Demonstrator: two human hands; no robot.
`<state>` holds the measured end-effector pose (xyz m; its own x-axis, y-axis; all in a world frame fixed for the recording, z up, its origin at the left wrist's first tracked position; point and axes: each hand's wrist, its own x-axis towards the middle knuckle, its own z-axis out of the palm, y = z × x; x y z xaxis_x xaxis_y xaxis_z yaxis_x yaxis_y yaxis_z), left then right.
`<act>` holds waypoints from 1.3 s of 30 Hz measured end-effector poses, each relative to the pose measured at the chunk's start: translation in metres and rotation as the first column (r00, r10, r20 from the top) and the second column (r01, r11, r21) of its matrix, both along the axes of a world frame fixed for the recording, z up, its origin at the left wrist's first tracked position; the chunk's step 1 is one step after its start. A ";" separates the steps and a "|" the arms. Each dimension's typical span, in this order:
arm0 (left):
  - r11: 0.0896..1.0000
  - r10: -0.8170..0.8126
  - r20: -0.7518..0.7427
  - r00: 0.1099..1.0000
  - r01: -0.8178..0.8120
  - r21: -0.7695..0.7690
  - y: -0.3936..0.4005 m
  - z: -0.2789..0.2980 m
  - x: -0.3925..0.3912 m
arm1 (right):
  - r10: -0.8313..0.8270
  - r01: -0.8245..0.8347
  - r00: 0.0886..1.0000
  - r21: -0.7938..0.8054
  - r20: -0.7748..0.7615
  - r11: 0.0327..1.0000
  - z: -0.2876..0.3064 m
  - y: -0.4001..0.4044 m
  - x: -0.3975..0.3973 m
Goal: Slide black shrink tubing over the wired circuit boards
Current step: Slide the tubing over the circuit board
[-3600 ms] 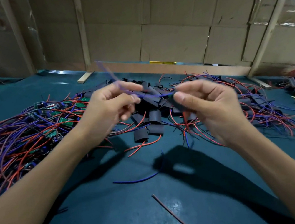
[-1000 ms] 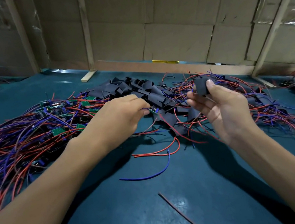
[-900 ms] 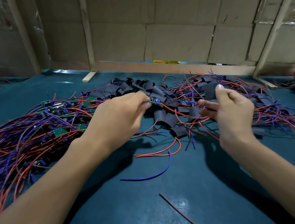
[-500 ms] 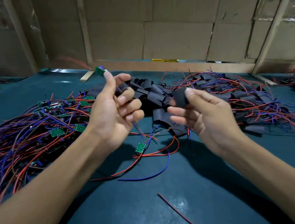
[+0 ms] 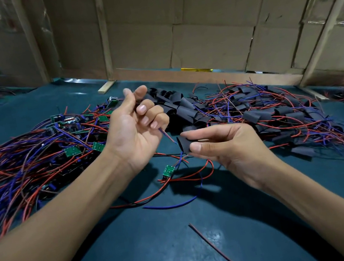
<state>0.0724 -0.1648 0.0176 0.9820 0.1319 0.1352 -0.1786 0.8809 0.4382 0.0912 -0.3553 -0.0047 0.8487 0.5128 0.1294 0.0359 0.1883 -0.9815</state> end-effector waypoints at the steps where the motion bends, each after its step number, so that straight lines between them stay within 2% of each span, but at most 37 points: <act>1: 1.000 0.004 -0.004 1.000 -0.005 -0.009 0.000 0.000 0.000 | -0.016 0.017 1.000 -0.010 0.020 1.000 0.000 0.001 -0.001; 12: 0.995 0.093 -0.062 0.994 -0.095 -0.025 -0.001 -0.001 0.002 | -0.051 0.055 0.993 -0.033 0.111 0.998 0.000 0.004 -0.004; 17: 0.993 0.116 -0.053 0.992 -0.116 0.008 -0.005 0.001 0.000 | -0.055 0.052 0.995 0.037 0.079 0.998 0.000 0.007 -0.007; 24: 0.973 0.156 -0.001 0.988 -0.154 0.173 -0.017 0.000 -0.001 | -0.045 0.050 0.998 0.129 -0.044 0.990 -0.003 0.013 -0.011; 30: 0.977 0.123 0.059 0.991 -0.132 0.166 -0.019 0.001 -0.003 | -0.100 0.117 0.989 0.170 -0.105 0.978 -0.004 0.018 -0.011; 32: 0.954 0.112 0.090 0.990 -0.132 0.268 -0.020 0.001 -0.003 | -0.103 0.130 0.986 0.210 -0.135 0.969 -0.004 0.018 -0.010; 35: 0.865 0.075 0.124 0.989 -0.127 0.485 -0.024 -0.001 -0.005 | -0.127 0.152 0.984 0.227 -0.123 0.962 -0.002 0.015 -0.006; 39: 0.762 0.007 0.079 0.997 -0.056 0.645 -0.025 -0.002 -0.007 | -0.207 0.237 0.968 0.243 -0.144 0.940 0.005 0.000 0.007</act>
<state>0.0658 -0.1901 0.0157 0.9640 0.0197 0.2650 -0.2519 0.3859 0.8875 0.0983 -0.3549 -0.0001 0.9540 0.2718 0.1268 -0.0040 0.4343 -0.9007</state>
